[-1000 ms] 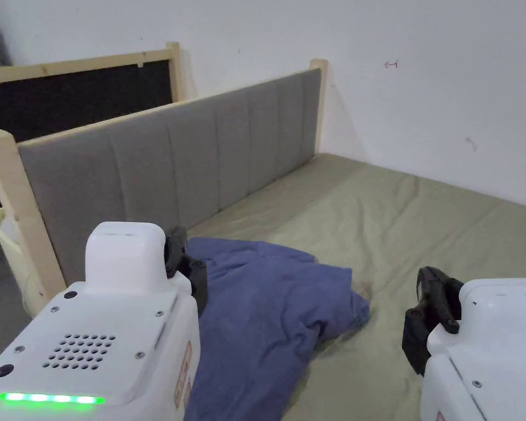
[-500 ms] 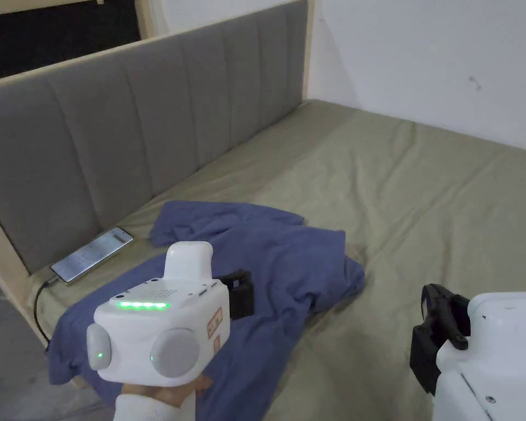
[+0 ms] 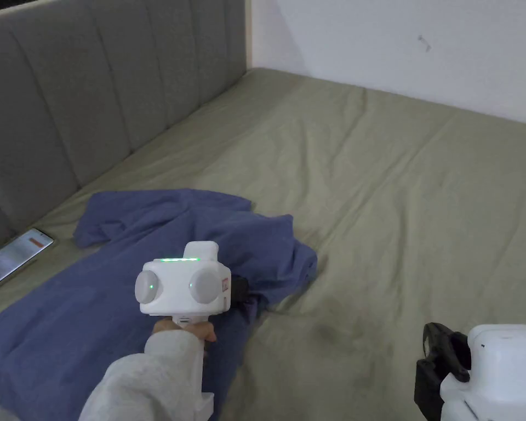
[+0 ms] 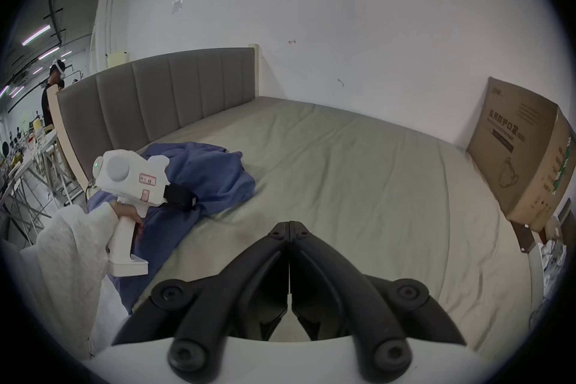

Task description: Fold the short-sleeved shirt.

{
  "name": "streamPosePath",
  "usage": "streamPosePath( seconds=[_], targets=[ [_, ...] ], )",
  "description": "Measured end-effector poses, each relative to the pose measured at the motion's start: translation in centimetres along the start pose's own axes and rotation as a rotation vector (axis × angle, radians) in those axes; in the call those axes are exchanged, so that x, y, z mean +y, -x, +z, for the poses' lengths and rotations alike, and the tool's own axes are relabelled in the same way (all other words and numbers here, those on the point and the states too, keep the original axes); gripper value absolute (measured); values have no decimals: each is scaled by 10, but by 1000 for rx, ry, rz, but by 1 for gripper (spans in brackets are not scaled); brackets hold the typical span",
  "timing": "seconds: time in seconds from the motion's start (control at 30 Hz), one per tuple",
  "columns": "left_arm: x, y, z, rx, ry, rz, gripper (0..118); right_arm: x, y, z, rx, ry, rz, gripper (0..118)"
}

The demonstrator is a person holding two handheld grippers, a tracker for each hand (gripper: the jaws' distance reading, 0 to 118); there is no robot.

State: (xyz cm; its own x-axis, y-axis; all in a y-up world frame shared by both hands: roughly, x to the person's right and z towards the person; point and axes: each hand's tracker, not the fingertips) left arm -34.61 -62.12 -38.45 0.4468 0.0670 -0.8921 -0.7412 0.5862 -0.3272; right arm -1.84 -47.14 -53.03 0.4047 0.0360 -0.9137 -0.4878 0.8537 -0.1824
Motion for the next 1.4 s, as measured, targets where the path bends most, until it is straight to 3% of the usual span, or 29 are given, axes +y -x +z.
streamPosePath(
  seconds=[0.07, 0.1, 0.13, 0.17, 0.3, 0.5, 0.63, 0.73, 0.87, 0.97, 1.07, 1.17, 1.33, 1.37, 1.4],
  targets=[
    [3, -1, 12, 18, 12, 14, 62, -4, -5, 1, -11, 8, -7, 0],
    [5, 2, 13, 39, 12, 36, 44, -5, -8, 0, -16, 13, -14, 0],
    [5, 2, 15, 54, 12, 58, 11, -6, -10, 1, -17, 20, -23, 0],
    [7, 7, 13, 71, 28, 88, 3, -7, -13, 2, -13, 28, -36, 0],
    [17, 20, 23, -20, 84, 173, 3, -7, -22, 17, -32, 10, -59, 0],
    [37, 30, 84, -251, 6, 379, 3, -2, -52, 44, -114, -40, -119, 0],
    [59, -5, 143, -412, -100, 312, 3, -2, -73, 66, -184, -70, -150, 0],
    [77, -57, 178, -613, -134, 311, 3, 0, -92, 88, -229, -100, -196, 0],
    [79, -167, 229, -749, -146, 75, 3, 1, -120, 128, -345, -165, -213, 0],
    [49, -245, 260, -954, -85, -19, 3, -2, -146, 159, -437, -203, -244, 0],
    [0, -319, 278, -1025, -45, -200, 3, -10, -175, 191, -534, -225, -291, 0],
    [-59, -376, 261, -1009, 85, -327, 3, -26, -200, 218, -626, -223, -328, 0],
    [-165, -429, 181, -825, 328, -577, 4, -63, -233, 240, -723, -143, -422, 0],
    [-184, -437, 165, -756, 367, -657, 9, -72, -238, 240, -734, -122, -449, 0],
    [-199, -439, 155, -708, 412, -700, 23, -78, -241, 238, -744, -97, -481, 0]
  ],
)
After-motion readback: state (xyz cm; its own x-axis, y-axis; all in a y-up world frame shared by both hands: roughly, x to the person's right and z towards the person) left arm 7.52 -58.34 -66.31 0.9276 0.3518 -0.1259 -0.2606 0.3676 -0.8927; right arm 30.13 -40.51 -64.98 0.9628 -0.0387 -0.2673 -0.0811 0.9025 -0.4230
